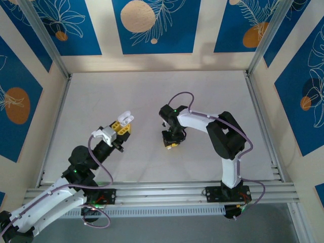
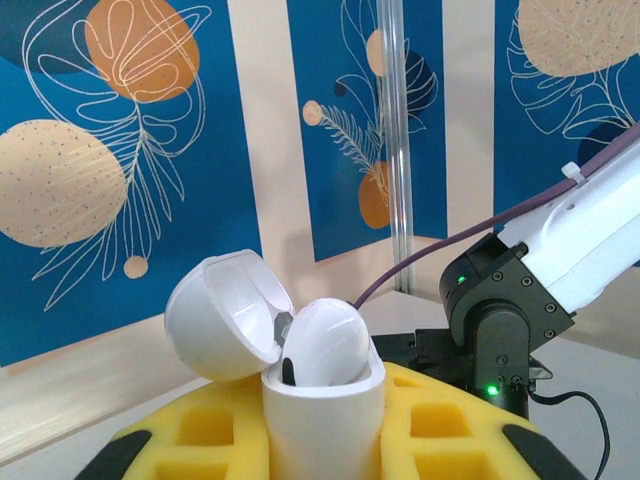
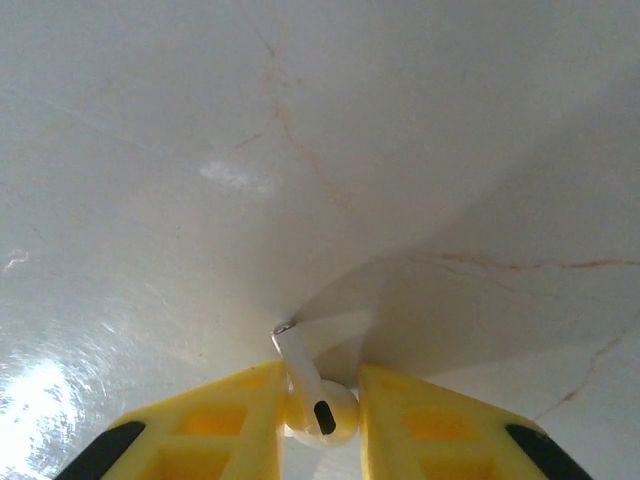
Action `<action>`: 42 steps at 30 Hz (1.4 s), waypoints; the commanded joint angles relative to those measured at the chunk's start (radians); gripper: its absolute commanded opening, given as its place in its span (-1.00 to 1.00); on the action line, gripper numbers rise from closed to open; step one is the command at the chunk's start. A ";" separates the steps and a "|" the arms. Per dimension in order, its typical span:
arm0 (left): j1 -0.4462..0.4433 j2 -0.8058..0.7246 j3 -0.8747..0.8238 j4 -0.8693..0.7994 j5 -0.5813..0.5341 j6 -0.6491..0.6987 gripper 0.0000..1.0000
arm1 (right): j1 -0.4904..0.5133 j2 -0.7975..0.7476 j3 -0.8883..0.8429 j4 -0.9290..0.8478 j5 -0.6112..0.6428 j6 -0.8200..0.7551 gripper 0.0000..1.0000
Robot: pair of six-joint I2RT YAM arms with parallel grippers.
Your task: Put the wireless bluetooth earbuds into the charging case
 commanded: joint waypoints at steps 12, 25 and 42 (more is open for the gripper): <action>-0.010 0.020 0.039 0.044 0.021 -0.009 -0.74 | -0.010 -0.051 0.046 -0.214 0.422 0.107 -0.67; -0.010 -0.090 0.043 -0.018 -0.034 0.029 -0.74 | 0.178 0.196 0.225 -0.365 0.647 0.121 -0.51; -0.009 -0.126 0.057 -0.042 -0.016 0.026 -0.75 | 0.331 0.173 0.338 -0.421 0.590 0.185 -0.38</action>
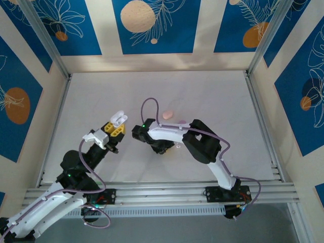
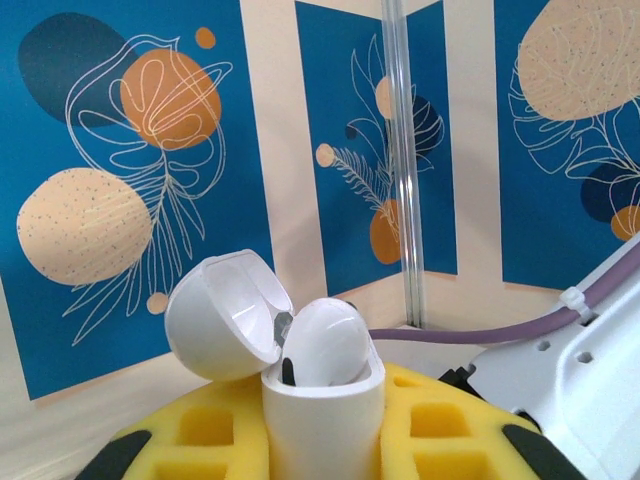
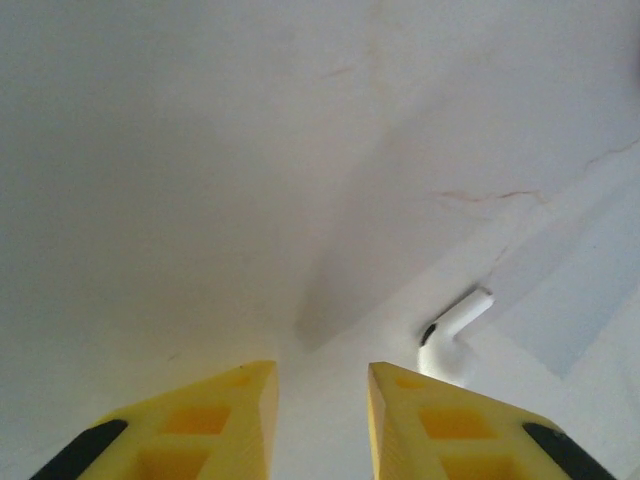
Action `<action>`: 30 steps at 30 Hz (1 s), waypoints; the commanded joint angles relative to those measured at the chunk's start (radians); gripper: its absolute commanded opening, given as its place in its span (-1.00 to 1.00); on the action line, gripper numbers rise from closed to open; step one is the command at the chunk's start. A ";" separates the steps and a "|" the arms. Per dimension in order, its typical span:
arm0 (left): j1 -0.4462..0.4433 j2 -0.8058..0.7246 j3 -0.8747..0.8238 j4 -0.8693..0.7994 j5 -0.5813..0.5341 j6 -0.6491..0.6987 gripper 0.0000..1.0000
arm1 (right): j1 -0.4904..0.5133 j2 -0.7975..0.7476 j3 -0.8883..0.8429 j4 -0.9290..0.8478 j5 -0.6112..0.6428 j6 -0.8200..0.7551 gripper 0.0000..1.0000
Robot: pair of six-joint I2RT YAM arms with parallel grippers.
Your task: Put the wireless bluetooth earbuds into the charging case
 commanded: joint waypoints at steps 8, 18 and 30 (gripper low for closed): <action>-0.009 -0.001 0.052 0.009 0.013 0.001 -0.75 | -0.135 -0.267 -0.194 0.209 -0.316 0.062 -0.69; -0.009 0.038 0.053 0.025 0.028 -0.009 -0.74 | -0.232 -0.229 -0.259 0.266 -0.376 0.074 -0.77; -0.010 0.051 0.054 0.030 0.036 -0.023 -0.75 | -0.278 -0.330 -0.412 0.263 -0.360 0.064 -0.77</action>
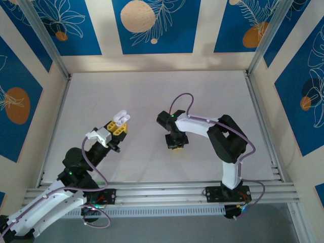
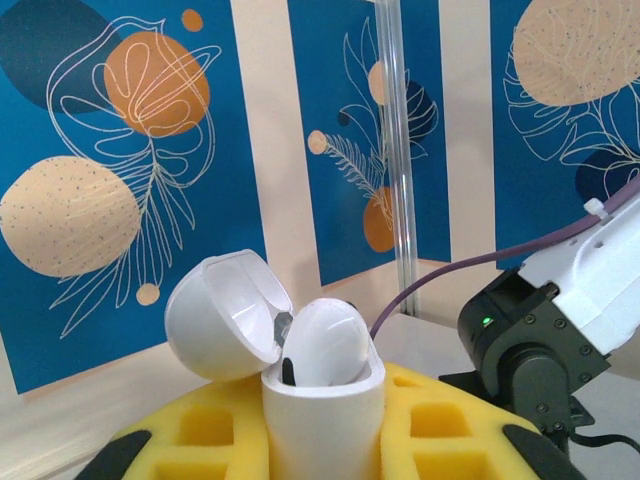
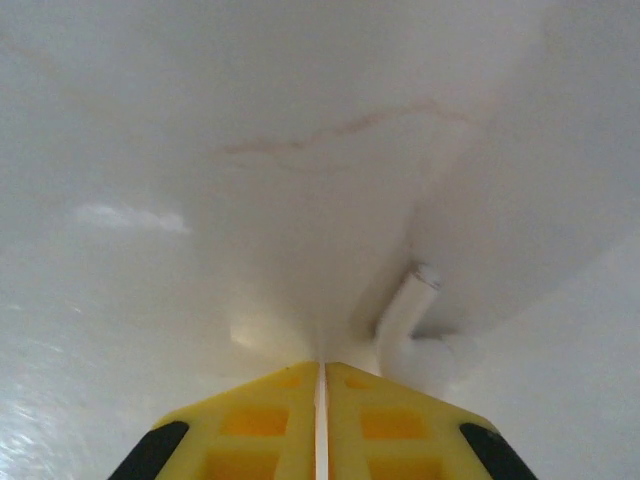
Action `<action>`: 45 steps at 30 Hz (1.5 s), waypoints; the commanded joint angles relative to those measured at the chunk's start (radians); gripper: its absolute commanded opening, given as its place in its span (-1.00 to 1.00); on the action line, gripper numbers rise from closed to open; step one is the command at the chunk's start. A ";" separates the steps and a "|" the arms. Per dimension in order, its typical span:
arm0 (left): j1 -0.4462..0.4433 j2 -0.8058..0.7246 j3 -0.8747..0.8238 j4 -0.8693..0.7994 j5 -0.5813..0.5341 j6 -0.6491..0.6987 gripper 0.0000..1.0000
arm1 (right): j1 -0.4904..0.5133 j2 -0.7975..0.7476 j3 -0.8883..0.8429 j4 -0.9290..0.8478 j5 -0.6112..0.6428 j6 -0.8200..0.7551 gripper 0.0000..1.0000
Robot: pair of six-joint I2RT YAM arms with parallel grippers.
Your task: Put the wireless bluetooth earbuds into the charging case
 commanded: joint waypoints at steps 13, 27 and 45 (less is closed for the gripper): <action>-0.009 0.007 0.030 0.040 0.028 -0.030 -0.75 | -0.175 -0.126 -0.128 0.038 -0.032 -0.063 -0.67; -0.010 0.007 0.029 0.036 0.021 -0.025 -0.74 | -0.197 -0.191 -0.104 0.015 -0.038 -0.072 -0.38; -0.009 0.011 0.034 0.029 0.041 -0.036 -0.74 | -0.197 -0.030 -0.019 0.045 -0.184 -0.361 -0.06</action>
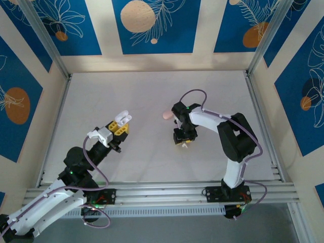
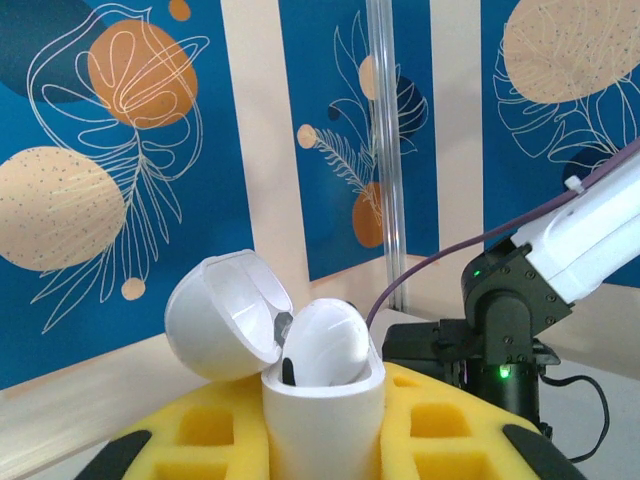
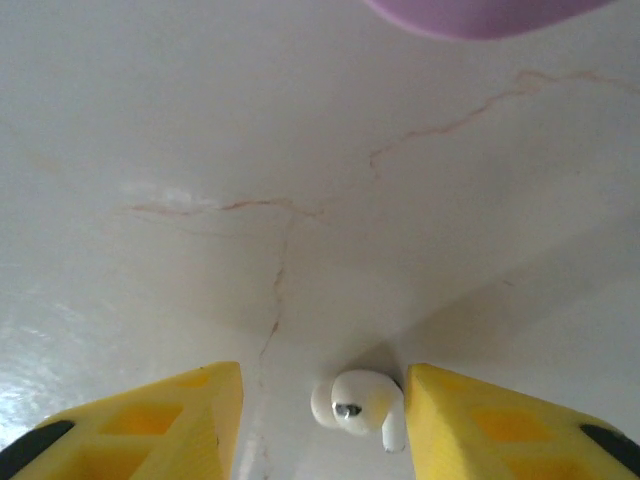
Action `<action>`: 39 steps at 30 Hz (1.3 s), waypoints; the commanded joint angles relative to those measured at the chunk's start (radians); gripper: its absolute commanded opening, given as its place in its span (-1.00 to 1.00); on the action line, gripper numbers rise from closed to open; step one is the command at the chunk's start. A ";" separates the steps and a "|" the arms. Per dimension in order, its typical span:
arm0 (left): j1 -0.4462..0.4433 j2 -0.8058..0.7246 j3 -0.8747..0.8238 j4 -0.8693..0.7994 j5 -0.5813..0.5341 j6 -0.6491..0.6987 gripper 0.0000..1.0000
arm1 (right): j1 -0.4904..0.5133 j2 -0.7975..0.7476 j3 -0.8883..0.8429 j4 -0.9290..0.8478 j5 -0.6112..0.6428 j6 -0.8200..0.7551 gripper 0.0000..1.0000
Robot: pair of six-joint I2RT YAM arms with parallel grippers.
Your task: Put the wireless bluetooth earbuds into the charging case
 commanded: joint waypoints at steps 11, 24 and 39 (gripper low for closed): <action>-0.009 0.005 0.035 0.035 0.023 -0.020 -0.74 | -0.019 -0.035 -0.049 -0.032 -0.104 0.064 -0.13; -0.009 0.013 0.037 0.042 0.026 -0.026 -0.74 | 0.006 0.023 0.008 -0.069 -0.025 0.029 -0.18; -0.010 0.012 0.035 0.037 0.025 -0.027 -0.74 | 0.041 0.096 0.062 -0.110 0.045 -0.014 -0.36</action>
